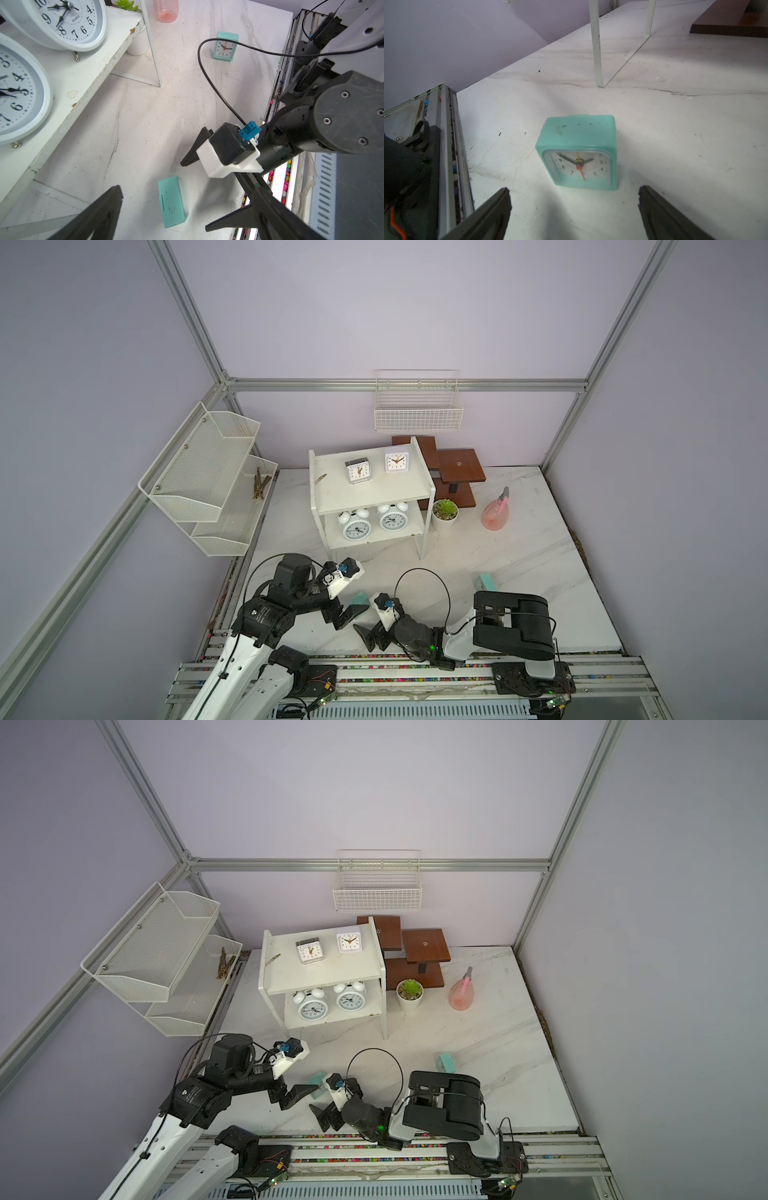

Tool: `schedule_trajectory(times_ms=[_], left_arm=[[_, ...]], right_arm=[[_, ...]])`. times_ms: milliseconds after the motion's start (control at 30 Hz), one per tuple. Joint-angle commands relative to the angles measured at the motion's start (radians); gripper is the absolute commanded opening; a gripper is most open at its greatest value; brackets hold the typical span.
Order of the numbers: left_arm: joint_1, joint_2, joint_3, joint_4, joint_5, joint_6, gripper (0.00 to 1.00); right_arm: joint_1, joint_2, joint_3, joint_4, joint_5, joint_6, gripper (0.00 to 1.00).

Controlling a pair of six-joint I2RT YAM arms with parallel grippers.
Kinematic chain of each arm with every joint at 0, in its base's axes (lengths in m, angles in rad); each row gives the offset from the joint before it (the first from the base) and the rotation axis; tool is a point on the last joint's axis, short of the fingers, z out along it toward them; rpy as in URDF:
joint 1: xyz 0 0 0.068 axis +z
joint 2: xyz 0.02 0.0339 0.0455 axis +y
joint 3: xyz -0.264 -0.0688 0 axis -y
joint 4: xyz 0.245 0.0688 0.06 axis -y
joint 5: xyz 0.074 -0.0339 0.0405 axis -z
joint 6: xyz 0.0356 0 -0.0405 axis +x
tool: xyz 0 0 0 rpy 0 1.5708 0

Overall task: Place the alarm clocks on the shelf by style
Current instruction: Pick up the alarm from the center of the board.

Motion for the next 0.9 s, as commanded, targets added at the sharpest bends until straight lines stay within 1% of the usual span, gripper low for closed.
schedule_trajectory(times_ms=[0,167,233,567,700,867], left_arm=[[-0.005,-0.006,-0.006,0.024,0.007,-0.003,1.00],[-0.005,-0.008,-0.006,0.025,0.007,-0.003,1.00],[-0.005,-0.008,-0.006,0.026,0.008,-0.003,1.00],[-0.005,-0.009,-0.007,0.025,0.009,-0.003,1.00],[-0.004,-0.010,-0.006,0.025,0.010,-0.003,1.00],[-0.005,-0.011,-0.006,0.024,0.010,-0.003,1.00]], right_arm=[[0.007,0.036,0.028,0.047,0.044,-0.031,1.00],[0.007,0.060,0.064,0.036,0.051,-0.053,1.00],[0.007,0.070,0.072,0.041,0.073,-0.059,0.99],[-0.010,0.113,0.123,0.027,0.084,-0.083,0.96],[-0.015,0.122,0.133,0.026,0.080,-0.089,0.93],[-0.018,0.134,0.142,0.027,0.074,-0.092,0.85]])
